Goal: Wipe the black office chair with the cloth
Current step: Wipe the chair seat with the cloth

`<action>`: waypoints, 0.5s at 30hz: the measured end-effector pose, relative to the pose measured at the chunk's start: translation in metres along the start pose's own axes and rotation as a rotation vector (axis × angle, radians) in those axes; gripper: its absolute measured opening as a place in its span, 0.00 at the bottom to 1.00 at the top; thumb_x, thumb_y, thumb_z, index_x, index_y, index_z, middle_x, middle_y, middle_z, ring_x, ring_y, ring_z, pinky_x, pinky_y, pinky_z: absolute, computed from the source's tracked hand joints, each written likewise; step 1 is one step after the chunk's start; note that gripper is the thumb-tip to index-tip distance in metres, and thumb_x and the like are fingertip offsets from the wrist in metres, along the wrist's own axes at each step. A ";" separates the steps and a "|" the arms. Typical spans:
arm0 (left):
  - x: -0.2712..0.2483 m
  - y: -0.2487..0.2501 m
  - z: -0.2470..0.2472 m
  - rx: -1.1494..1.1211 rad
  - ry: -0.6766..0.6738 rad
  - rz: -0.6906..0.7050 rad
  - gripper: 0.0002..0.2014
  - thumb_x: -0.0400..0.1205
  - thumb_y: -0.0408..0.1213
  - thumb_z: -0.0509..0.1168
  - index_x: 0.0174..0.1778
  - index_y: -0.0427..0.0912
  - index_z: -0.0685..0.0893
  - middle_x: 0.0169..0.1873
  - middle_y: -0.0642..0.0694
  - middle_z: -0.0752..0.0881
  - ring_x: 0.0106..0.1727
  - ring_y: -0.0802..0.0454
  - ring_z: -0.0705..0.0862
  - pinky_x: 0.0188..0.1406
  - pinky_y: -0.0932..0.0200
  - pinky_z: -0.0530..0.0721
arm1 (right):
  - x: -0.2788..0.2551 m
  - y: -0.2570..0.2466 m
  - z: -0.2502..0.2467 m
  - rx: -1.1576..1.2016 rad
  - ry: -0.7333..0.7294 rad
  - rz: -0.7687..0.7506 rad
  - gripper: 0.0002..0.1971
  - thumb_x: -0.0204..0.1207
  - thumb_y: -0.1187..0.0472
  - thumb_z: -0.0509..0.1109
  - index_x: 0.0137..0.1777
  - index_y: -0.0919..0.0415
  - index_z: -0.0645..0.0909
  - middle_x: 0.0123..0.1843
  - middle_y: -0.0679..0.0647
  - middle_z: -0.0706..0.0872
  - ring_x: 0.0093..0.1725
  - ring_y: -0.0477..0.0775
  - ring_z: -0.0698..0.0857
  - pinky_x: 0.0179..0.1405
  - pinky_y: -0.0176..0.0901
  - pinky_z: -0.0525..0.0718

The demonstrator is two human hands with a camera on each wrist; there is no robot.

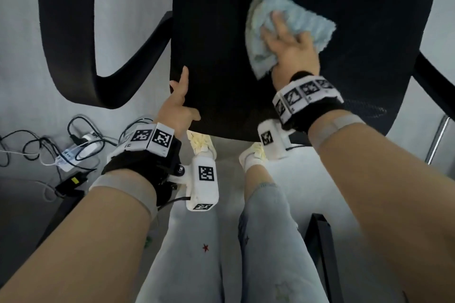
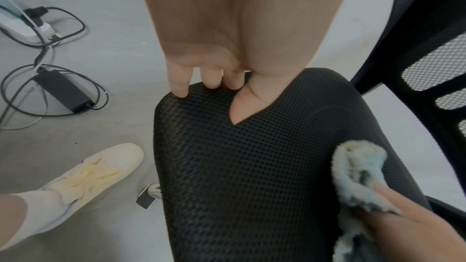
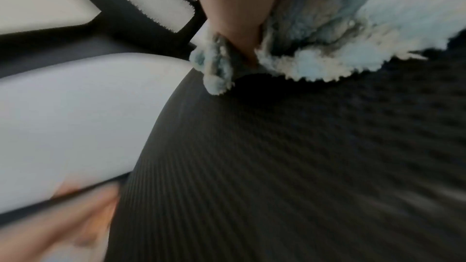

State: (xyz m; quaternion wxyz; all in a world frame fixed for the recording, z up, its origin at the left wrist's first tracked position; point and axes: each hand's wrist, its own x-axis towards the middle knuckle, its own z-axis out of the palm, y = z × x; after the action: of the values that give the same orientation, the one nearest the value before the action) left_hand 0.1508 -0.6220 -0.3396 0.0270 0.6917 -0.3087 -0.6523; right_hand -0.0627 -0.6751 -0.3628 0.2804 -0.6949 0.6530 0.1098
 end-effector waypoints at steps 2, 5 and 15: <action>-0.001 0.002 0.002 0.057 0.004 -0.002 0.49 0.73 0.18 0.59 0.79 0.61 0.40 0.83 0.43 0.38 0.83 0.47 0.43 0.78 0.55 0.52 | 0.008 0.000 -0.002 0.081 0.037 0.157 0.36 0.73 0.76 0.52 0.77 0.43 0.54 0.84 0.42 0.46 0.69 0.66 0.64 0.66 0.58 0.75; -0.006 0.010 0.008 0.062 0.044 -0.031 0.49 0.73 0.20 0.61 0.79 0.60 0.41 0.82 0.40 0.38 0.83 0.46 0.38 0.81 0.49 0.45 | -0.003 -0.022 0.009 -0.049 -0.122 -0.091 0.36 0.74 0.72 0.54 0.77 0.42 0.48 0.84 0.44 0.41 0.74 0.68 0.59 0.71 0.64 0.70; -0.018 0.037 0.066 0.204 -0.079 0.053 0.46 0.77 0.23 0.60 0.79 0.47 0.35 0.79 0.47 0.26 0.82 0.51 0.33 0.80 0.55 0.43 | -0.057 0.085 0.008 0.054 0.045 0.217 0.36 0.73 0.76 0.54 0.75 0.41 0.58 0.83 0.40 0.50 0.66 0.68 0.66 0.68 0.59 0.73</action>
State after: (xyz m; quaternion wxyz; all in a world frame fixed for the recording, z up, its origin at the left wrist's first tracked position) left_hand 0.0766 -0.6201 -0.3173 -0.0386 0.6560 -0.3928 -0.6434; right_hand -0.1503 -0.6214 -0.3611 0.2705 -0.6145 0.7335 0.1061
